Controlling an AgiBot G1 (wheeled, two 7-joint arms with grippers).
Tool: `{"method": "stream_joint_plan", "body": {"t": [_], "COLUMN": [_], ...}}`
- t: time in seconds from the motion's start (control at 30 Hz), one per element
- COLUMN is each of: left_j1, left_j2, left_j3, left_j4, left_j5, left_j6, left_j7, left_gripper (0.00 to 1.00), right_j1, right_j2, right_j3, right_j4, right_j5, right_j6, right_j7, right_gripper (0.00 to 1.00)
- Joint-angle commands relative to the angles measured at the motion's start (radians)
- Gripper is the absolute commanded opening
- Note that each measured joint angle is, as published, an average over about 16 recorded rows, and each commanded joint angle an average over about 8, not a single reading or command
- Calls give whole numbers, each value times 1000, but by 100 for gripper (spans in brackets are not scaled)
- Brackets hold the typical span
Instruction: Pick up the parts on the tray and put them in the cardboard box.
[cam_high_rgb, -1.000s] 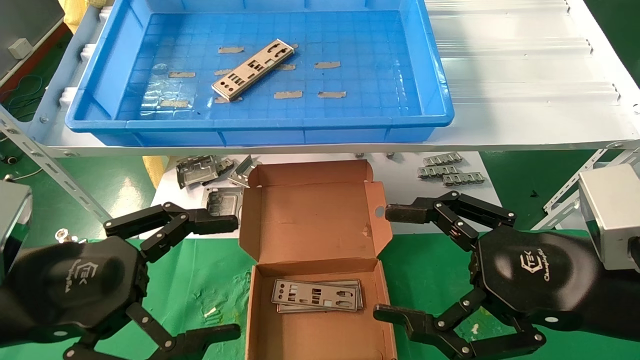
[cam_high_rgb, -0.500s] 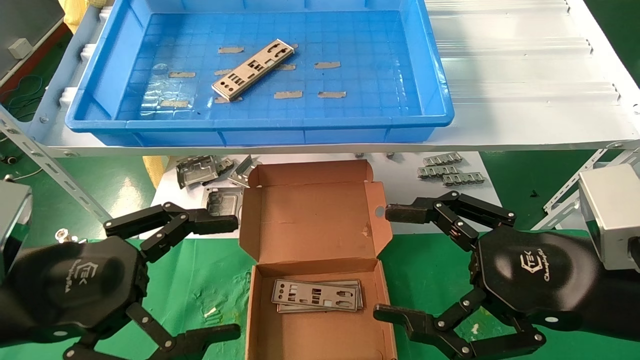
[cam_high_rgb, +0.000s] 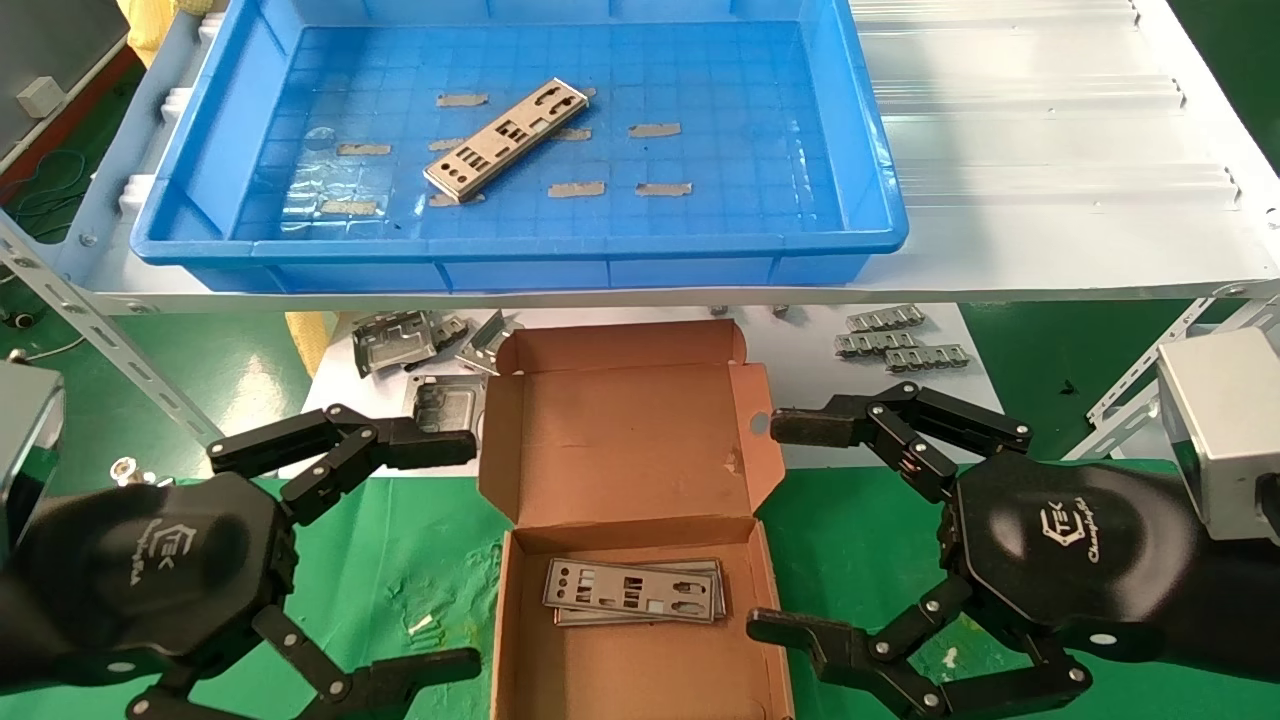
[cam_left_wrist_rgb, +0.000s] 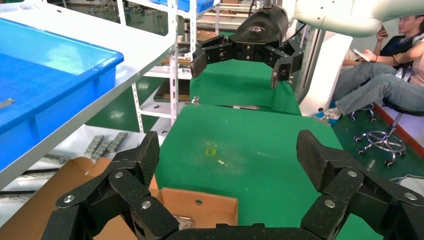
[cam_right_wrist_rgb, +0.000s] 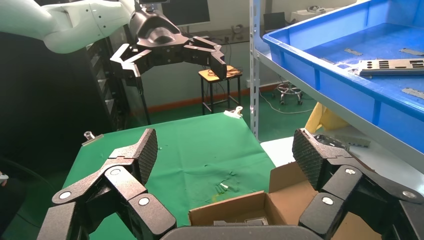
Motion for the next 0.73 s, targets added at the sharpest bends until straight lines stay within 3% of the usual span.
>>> {"method": "stream_joint_plan", "body": {"t": [0.03, 0.73], "left_j1": [0, 0], "left_j2": [0, 0], "left_j3": [0, 0], "left_j4": [0, 0], "left_j5": [0, 0], "left_j6": [0, 0], "left_j7": [0, 0], "left_gripper": [100, 100], "right_j1": [0, 0], "right_j2": [0, 0], "right_j3": [0, 0], "right_j4": [0, 0], "right_j5": [0, 0], "right_j6": [0, 0], "right_j7": [0, 0], "right_gripper": [100, 100]}}
